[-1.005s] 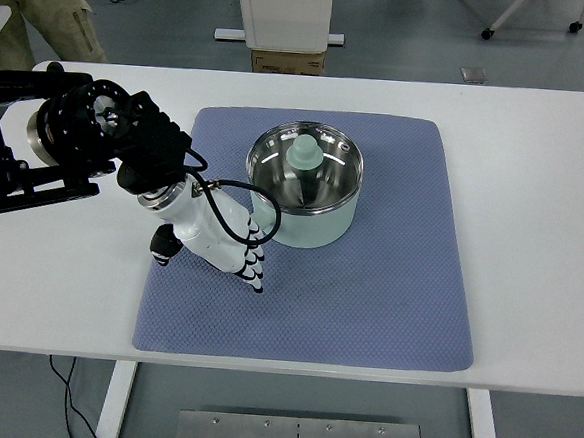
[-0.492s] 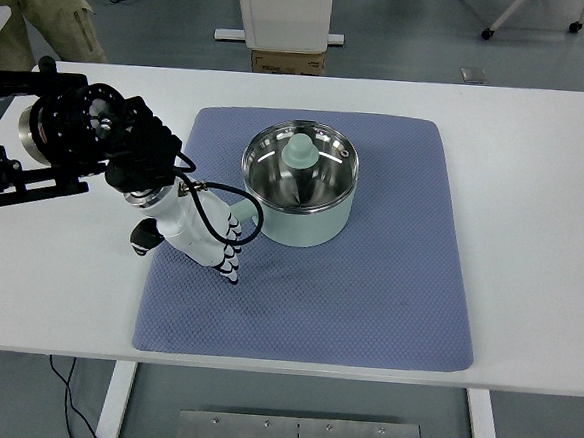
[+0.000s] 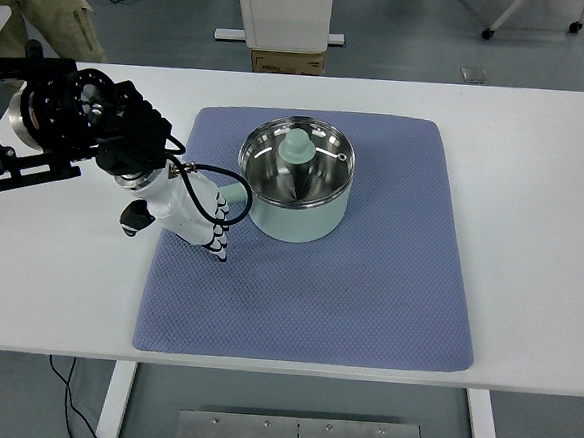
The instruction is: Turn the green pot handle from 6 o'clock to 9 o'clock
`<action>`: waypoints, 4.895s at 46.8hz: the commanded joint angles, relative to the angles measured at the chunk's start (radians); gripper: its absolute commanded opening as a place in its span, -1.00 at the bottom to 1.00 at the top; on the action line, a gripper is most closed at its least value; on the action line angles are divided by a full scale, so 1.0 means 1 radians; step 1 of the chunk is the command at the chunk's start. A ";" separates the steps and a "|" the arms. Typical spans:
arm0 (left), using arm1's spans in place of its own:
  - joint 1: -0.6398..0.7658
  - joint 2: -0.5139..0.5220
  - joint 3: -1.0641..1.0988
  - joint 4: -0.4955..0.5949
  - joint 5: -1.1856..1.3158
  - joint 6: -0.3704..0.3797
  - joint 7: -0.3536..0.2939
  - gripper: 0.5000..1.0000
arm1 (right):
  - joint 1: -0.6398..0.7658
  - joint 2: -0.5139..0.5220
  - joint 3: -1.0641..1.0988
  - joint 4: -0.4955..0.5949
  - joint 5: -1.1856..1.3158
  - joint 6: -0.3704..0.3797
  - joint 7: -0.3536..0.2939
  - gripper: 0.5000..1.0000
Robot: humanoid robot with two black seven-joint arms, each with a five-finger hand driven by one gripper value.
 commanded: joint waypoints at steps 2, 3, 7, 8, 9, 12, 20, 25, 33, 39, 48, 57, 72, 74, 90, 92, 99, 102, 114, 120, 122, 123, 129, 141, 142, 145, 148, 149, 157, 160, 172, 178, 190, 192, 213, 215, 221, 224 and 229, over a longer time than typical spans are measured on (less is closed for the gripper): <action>-0.004 0.000 0.006 0.006 0.009 0.000 0.000 1.00 | 0.000 0.000 0.000 0.000 0.000 0.000 0.000 1.00; -0.006 0.000 0.007 0.008 0.014 0.000 0.000 1.00 | 0.000 0.000 0.000 0.000 0.000 0.000 0.000 1.00; -0.011 0.000 0.011 0.011 0.019 0.000 0.000 1.00 | 0.000 0.000 0.000 0.000 0.000 0.000 0.000 1.00; -0.011 0.000 0.011 0.014 0.019 0.000 0.000 1.00 | 0.000 0.000 0.000 0.000 0.000 0.000 0.000 1.00; -0.012 0.000 0.011 0.017 0.019 0.000 0.000 1.00 | 0.000 0.000 0.000 0.000 0.000 0.000 -0.001 1.00; -0.012 0.000 0.012 0.023 0.019 0.000 0.000 1.00 | 0.000 0.000 0.000 0.000 0.000 0.000 0.000 1.00; -0.023 0.000 0.023 0.037 0.019 0.000 0.000 1.00 | 0.000 0.000 0.000 0.000 0.000 0.000 0.000 1.00; -0.024 0.000 0.030 0.046 0.019 0.004 0.000 1.00 | 0.000 0.000 0.000 0.000 0.000 0.000 0.000 1.00; -0.024 -0.002 0.047 0.070 0.019 0.029 0.000 1.00 | 0.000 0.000 0.000 0.000 0.000 0.000 0.000 1.00; -0.026 -0.005 0.049 0.089 0.019 0.031 0.000 1.00 | 0.000 0.000 0.000 0.000 0.001 0.000 0.000 1.00; -0.024 -0.008 0.049 0.123 0.019 0.054 0.000 1.00 | 0.000 0.000 0.000 0.000 0.000 0.000 0.000 1.00; -0.024 -0.011 0.057 0.156 0.019 0.077 0.000 1.00 | 0.000 0.000 0.000 0.000 0.000 0.000 0.000 1.00; -0.023 -0.012 0.057 0.156 0.019 0.098 0.000 1.00 | 0.000 0.000 0.000 0.000 0.000 0.000 0.000 1.00; -0.023 -0.012 0.057 0.153 0.019 0.101 0.000 1.00 | 0.000 0.000 0.000 0.000 0.000 0.000 0.000 1.00; -0.023 -0.002 0.055 0.055 0.019 0.112 0.000 1.00 | 0.000 0.000 0.000 0.000 0.000 0.000 0.000 1.00; -0.023 -0.002 0.055 0.043 0.019 0.112 0.000 1.00 | 0.000 0.000 0.000 0.000 0.001 0.000 0.000 1.00; -0.020 -0.003 0.054 0.014 0.019 0.116 0.000 1.00 | 0.000 0.000 0.000 0.000 0.000 0.000 0.000 1.00; -0.018 -0.003 0.052 0.000 0.019 0.120 0.000 1.00 | 0.000 0.000 0.000 0.000 0.000 0.000 0.000 1.00; -0.004 -0.014 0.043 -0.038 -0.170 0.167 0.000 1.00 | 0.000 0.000 0.000 0.000 0.000 0.000 0.000 1.00; 0.009 -0.020 0.035 -0.048 -0.299 0.204 0.000 1.00 | 0.000 0.000 0.000 0.000 0.000 0.000 0.000 1.00; 0.012 -0.028 0.027 -0.048 -0.352 0.209 0.000 1.00 | 0.000 0.000 0.000 0.000 0.000 0.000 0.000 1.00; 0.015 -0.031 0.024 -0.048 -0.381 0.210 0.000 1.00 | 0.000 0.000 0.000 0.000 0.000 0.000 0.000 1.00; 0.028 -0.042 -0.015 -0.041 -0.592 0.210 0.000 1.00 | 0.000 0.000 0.000 0.000 0.000 0.000 0.000 1.00; 0.031 -0.054 -0.055 0.020 -1.021 0.212 0.000 1.00 | 0.000 0.000 0.000 0.000 0.000 0.000 0.000 1.00; 0.031 -0.054 -0.058 0.027 -1.058 0.212 0.000 1.00 | 0.000 0.000 0.000 0.000 0.000 0.000 0.000 1.00; 0.031 -0.054 -0.068 0.055 -1.164 0.212 0.000 1.00 | 0.000 0.000 0.000 0.000 0.000 0.000 0.000 1.00; 0.035 -0.054 -0.069 0.083 -1.274 0.212 0.000 1.00 | 0.000 0.000 0.000 0.000 0.000 0.000 0.000 1.00; 0.037 -0.054 -0.069 0.095 -1.315 0.212 0.000 1.00 | 0.000 0.000 0.000 0.000 0.000 0.000 0.000 1.00; 0.058 -0.052 -0.069 0.202 -1.607 0.210 0.000 1.00 | 0.000 0.000 0.000 0.000 0.000 0.000 0.000 1.00; 0.062 -0.051 -0.068 0.228 -1.685 0.210 0.000 1.00 | 0.000 0.000 0.000 0.000 0.000 0.000 0.000 1.00; 0.080 -0.051 -0.062 0.373 -1.945 0.209 0.000 1.00 | 0.000 0.000 0.000 0.000 0.000 0.000 0.000 1.00; 0.111 -0.051 -0.060 0.400 -1.982 0.209 0.000 1.00 | 0.000 0.000 0.000 0.000 0.000 0.000 0.000 1.00; 0.172 -0.054 -0.057 0.469 -2.112 0.210 0.000 1.00 | 0.000 0.000 0.000 0.000 0.000 0.000 0.000 1.00; 0.181 -0.054 -0.058 0.475 -2.141 0.210 0.000 1.00 | 0.000 0.000 0.000 0.000 0.000 0.000 0.000 1.00; 0.229 -0.085 -0.048 0.502 -2.367 0.232 0.000 1.00 | 0.000 0.000 0.000 0.000 0.000 0.000 0.000 1.00; 0.229 -0.088 -0.043 0.509 -2.370 0.232 0.000 1.00 | 0.000 0.000 0.000 0.000 0.000 0.000 0.000 1.00; 0.256 -0.095 -0.035 0.583 -2.379 0.232 0.000 1.00 | 0.000 0.000 0.000 0.000 0.000 0.000 0.000 1.00; 0.275 -0.112 -0.035 0.635 -2.393 0.230 0.000 1.00 | 0.000 0.000 0.000 0.000 0.000 0.000 0.000 1.00; 0.304 -0.121 -0.035 0.655 -2.423 0.232 0.000 1.00 | 0.000 0.000 0.000 0.000 0.000 0.000 -0.002 1.00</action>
